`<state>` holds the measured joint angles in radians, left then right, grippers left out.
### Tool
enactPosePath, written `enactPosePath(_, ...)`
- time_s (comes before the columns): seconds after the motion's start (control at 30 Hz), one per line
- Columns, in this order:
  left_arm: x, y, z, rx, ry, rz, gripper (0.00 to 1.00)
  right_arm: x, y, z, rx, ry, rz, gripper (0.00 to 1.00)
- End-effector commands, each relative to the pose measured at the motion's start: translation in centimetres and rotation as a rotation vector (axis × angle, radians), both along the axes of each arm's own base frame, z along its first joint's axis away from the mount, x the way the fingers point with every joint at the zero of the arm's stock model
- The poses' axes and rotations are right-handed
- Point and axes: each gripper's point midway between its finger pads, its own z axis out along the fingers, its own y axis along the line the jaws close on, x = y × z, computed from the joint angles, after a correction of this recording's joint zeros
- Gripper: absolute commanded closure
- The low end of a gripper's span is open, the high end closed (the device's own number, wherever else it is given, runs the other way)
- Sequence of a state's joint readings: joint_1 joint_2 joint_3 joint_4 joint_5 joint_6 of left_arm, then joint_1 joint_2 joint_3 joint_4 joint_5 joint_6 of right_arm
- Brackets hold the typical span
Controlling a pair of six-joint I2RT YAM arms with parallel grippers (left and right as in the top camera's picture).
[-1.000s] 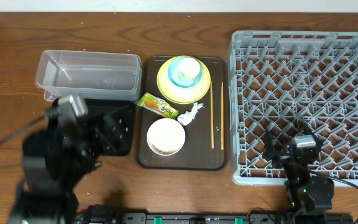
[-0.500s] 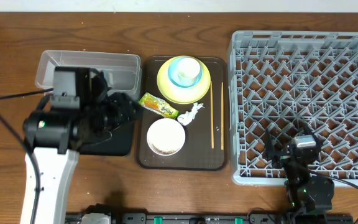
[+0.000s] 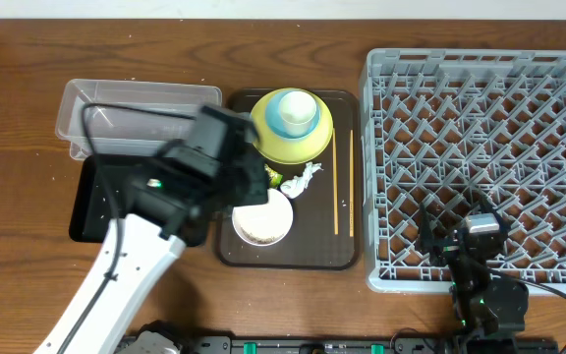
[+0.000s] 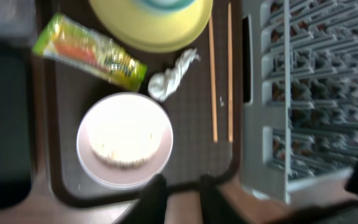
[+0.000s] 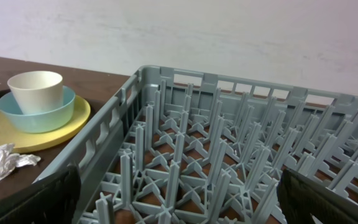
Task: Sort waste into correct bins and load items into the dishwasher rack
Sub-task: 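Move the left gripper over the pink rice plate on the tray, then lower the left gripper and grasp the pink plate's rim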
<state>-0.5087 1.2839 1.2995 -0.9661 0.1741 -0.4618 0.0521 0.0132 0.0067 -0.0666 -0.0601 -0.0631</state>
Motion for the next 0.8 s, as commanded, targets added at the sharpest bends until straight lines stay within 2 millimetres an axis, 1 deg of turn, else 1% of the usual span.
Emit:
enactPosePath(0.0, 1.4, 0.5, -0.4, 0.17, -0.105, 0.012, 0.67, 0.0, 0.2, -0.1, -0.009, 0.004, 0.012, 0.01)
enactPosePath(0.03, 1.6, 0.2, -0.6, 0.195, -0.12, 0.008, 0.64, 0.0, 0.2, -0.1, -0.009, 0.004, 0.012, 0.01)
enactPosePath(0.1, 2.0, -0.2, -1.0, 0.232, -0.137, 0.005, 0.61, 0.0, 0.2, -0.1, -0.009, 0.004, 0.012, 0.01)
enactPosePath(0.3, 3.0, -1.1, -3.5, 0.283, -0.098, -0.011, 0.61, 0.0, 0.2, -0.1, -0.009, 0.004, 0.012, 0.01)
enactPosePath(0.43, 3.4, -1.9, -5.7, 0.304, -0.05, -0.027, 0.62, 0.0, 0.2, -0.1, -0.009, 0.004, 0.012, 0.01)
enactPosePath(0.6, 2.0, -2.8, -7.9, 0.285, 0.067, -0.078, 0.62, 0.0, 0.2, -0.1, -0.009, 0.004, 0.012, 0.01)
enactPosePath(0.77, 0.3, -3.2, -9.3, 0.261, 0.162, -0.116, 0.61, 0.0, 0.2, -0.1, -0.009, 0.004, 0.012, 0.01)
